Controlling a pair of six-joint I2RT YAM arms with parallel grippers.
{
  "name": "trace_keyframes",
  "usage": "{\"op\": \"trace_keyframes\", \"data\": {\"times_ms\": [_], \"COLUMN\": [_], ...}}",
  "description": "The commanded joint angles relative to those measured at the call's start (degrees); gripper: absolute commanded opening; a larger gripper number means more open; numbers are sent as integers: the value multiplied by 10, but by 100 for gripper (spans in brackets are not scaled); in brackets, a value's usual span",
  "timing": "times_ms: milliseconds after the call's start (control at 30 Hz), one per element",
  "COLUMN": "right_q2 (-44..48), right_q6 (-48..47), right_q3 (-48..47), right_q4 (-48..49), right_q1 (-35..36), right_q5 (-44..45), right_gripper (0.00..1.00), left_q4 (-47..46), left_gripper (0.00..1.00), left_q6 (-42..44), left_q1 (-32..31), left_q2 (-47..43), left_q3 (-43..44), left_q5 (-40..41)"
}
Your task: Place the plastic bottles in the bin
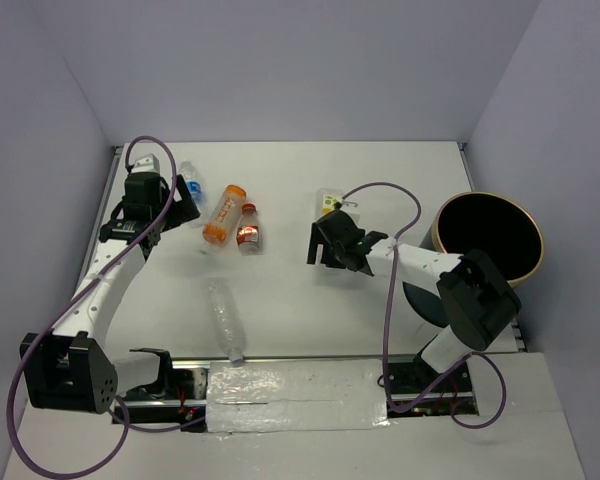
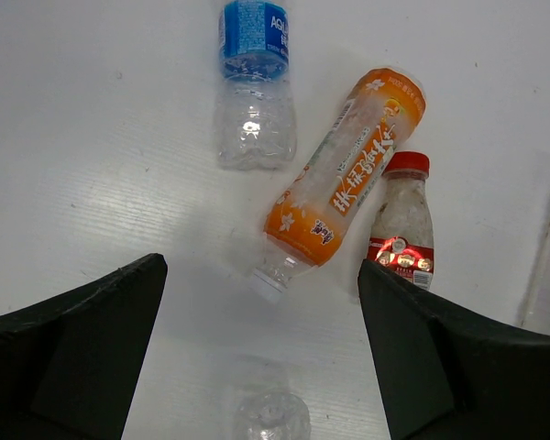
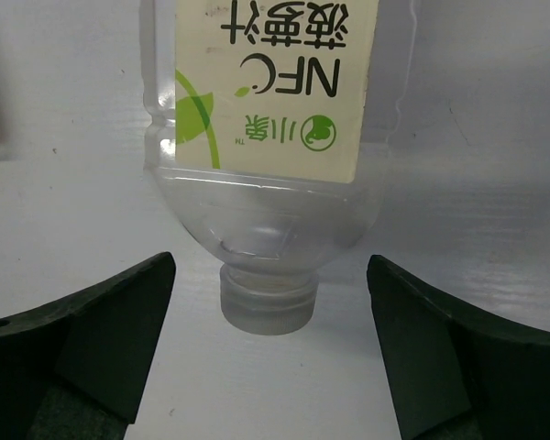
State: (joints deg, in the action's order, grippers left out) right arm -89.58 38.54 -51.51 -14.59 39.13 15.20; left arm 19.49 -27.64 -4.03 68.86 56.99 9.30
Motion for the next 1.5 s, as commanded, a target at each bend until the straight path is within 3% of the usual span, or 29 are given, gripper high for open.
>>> {"op": "trace_keyframes", "data": {"times_ms": [0, 300, 400, 533, 633, 733, 967, 1167, 1300, 1467], "right_q2": [-4, -35, -36, -16, 30, 111, 326, 435, 541, 659], "right_q6": [7, 2, 3, -2, -19, -50, -197, -269, -273, -186], "right_q3": [-20, -25, -25, -30, -39, -45, -106, -162, -127, -67], "right_q4": [5, 11, 12, -10, -39, -54, -77, -152, -191, -271], "right_q1": [6, 7, 7, 7, 15, 23, 25, 26, 26, 25], "right_q5": [13, 11, 11, 29, 68, 100, 153, 296, 449, 513], "right_gripper": [91, 74, 61, 29, 12, 3, 0, 0, 0, 0], "left_q4": [-13, -14, -13, -11, -13, -14, -15, -18, -17, -19], "left_gripper": [99, 99, 99, 99, 99, 99, 99, 99, 99, 99], "left_q6": [-7, -8, -8, -7, -7, -10, -33, -52, -61, -58], "left_q1": [-2, -2, -2, -2, -2, -2, -3, -12, -16, -18], "left_q2": [4, 7, 6, 3, 2, 3, 13, 14, 7, -2], "left_q3": [12, 9, 8, 8, 8, 11, 40, 71, 73, 77], "left_q5": [0, -1, 2, 3, 0, 0, -41, -59, -75, -75]}}
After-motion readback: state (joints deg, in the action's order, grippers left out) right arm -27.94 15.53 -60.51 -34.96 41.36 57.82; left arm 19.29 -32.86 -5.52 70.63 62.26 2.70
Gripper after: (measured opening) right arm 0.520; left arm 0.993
